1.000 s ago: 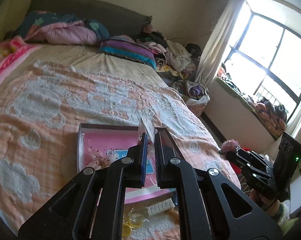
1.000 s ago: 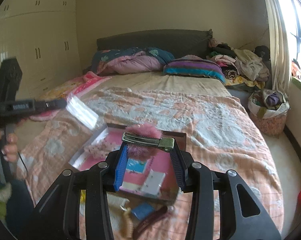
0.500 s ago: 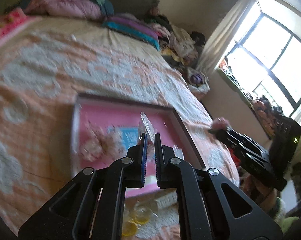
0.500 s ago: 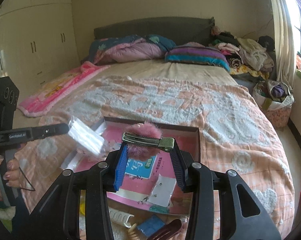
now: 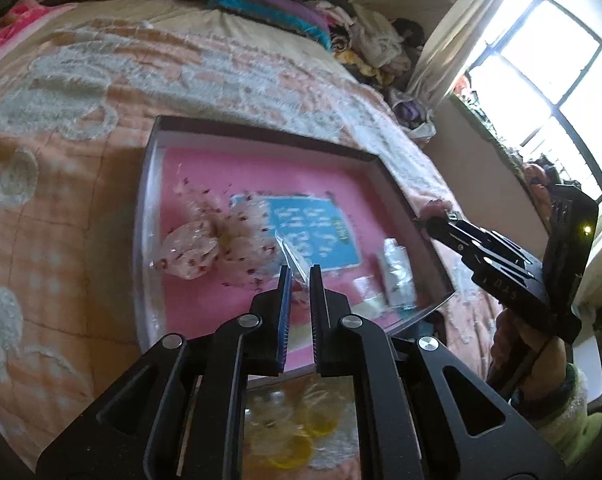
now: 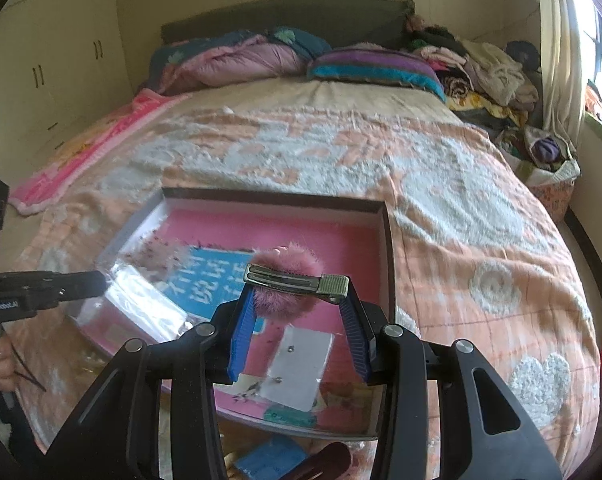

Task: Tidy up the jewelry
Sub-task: 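Carry the clear bag and pink fluffy clip into the box and release them, then move both tools back toward the items beside the box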

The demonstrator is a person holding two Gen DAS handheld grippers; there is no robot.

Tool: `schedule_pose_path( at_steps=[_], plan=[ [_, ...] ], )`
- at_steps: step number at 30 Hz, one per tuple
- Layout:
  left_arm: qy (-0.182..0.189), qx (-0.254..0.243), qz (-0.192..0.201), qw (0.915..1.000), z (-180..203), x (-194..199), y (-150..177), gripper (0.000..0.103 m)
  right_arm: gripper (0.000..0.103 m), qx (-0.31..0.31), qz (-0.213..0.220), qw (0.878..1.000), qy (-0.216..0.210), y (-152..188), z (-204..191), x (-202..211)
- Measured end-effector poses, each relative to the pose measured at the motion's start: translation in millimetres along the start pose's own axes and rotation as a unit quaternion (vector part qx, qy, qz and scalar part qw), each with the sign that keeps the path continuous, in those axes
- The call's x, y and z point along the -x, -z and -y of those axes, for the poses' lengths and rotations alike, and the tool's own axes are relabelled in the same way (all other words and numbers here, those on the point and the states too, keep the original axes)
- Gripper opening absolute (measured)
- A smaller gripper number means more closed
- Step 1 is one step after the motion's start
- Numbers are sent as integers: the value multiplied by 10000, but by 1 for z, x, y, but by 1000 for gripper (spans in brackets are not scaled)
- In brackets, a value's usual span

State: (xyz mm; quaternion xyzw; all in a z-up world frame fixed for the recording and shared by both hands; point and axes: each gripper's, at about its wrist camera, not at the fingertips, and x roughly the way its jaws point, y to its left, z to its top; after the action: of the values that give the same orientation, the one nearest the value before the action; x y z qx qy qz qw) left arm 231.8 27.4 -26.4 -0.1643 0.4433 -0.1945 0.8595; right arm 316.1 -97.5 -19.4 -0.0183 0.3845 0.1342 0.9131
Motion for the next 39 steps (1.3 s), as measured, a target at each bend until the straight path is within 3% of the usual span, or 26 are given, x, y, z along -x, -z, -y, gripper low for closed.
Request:
schedule_pose_path(
  at_steps=[3, 6, 8, 11, 14, 23, 32, 39],
  plan=[
    [-276, 13, -70, 9996, -8, 0, 3, 8, 40, -42, -150, 9999, 23, 6, 2, -10],
    [-405, 43, -95, 9991, -16, 2, 3, 24, 41, -110, -292, 9995, 12, 14, 3, -19],
    [-489, 62, -56, 9988, -18, 5, 2, 42, 41, -145, -339, 9993, 18, 18, 4, -21],
    [-738, 85, 47, 9972, -23, 8, -1, 57, 42, -213, -406, 9989, 34, 23, 5, -22],
    [-802, 218, 146, 9964, -31, 15, -4, 62, 49, -251, -430, 9988, 23, 28, 6, -19],
    [-1042, 395, 502, 9925, -43, 43, -9, 77, 86, -394, -113, 9992, 37, 34, 2, 17],
    [-1295, 799, 957, 9837, -62, 80, -12, 86, 95, -332, 335, 9989, 54, 31, -6, 63],
    [-1613, 649, 1387, 9749, -49, 120, -8, 93, 95, -287, 656, 9974, -2, 29, -7, 99]
  ],
)
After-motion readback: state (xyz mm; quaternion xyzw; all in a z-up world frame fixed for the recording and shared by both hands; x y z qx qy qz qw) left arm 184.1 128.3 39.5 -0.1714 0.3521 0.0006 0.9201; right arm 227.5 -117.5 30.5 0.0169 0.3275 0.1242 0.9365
